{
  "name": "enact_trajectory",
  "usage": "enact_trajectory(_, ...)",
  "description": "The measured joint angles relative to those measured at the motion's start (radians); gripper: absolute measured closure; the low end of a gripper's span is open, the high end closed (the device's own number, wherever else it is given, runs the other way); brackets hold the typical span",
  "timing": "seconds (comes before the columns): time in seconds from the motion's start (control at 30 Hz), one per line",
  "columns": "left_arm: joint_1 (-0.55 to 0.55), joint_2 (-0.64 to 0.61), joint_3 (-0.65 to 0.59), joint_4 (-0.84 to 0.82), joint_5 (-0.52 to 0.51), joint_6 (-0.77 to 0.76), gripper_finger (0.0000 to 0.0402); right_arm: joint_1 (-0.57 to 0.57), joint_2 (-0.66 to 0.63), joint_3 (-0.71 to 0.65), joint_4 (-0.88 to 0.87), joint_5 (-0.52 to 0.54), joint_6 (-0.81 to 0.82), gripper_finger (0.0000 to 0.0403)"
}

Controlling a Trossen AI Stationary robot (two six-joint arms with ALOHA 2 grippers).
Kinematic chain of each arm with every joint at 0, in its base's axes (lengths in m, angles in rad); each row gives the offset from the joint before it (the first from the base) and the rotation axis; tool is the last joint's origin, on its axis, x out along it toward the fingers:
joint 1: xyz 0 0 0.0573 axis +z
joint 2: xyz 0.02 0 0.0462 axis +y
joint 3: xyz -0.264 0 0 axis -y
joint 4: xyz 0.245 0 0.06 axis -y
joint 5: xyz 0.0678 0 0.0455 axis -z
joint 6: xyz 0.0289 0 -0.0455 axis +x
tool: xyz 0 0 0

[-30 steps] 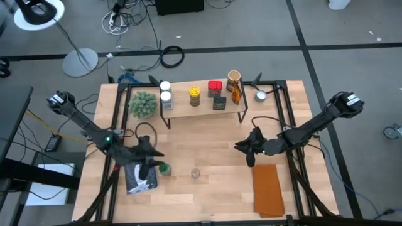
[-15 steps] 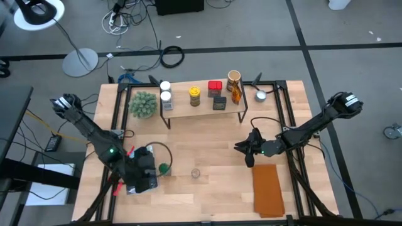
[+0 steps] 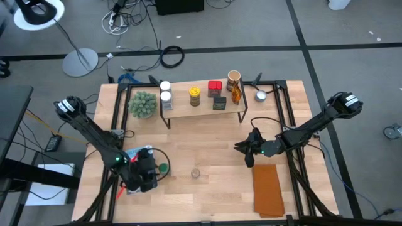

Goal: Shelf spices
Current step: Put the green seasoning bottle on the shelf

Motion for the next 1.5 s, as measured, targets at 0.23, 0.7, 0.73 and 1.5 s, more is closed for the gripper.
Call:
enact_trajectory(0.23, 0.064, 0.001, -0.103, 0.193, 0.006, 0.052, 0.0229, -0.001, 0.0, 0.0, 0.0, 0.002, -0.003, 0.0321)
enact_trajectory(0.7, 0.346, 0.024, -0.135, 0.643, 0.0, 0.336, 0.0229, -0.001, 0.0, 0.0, -0.001, 0.008, -0.006, 0.0321)
enact_trajectory(0.73, 0.361, 0.035, -0.135, 0.665, -0.002, 0.336, 0.0229, -0.001, 0.0, 0.0, -0.001, 0.008, -0.007, 0.0321)
enact_trajectory(1.5, 0.421, 0.08, -0.135, 0.635, 0.112, 0.44, 0.0229, -0.017, 0.358, 0.249, 0.175, -0.077, -0.277, 0.0373)
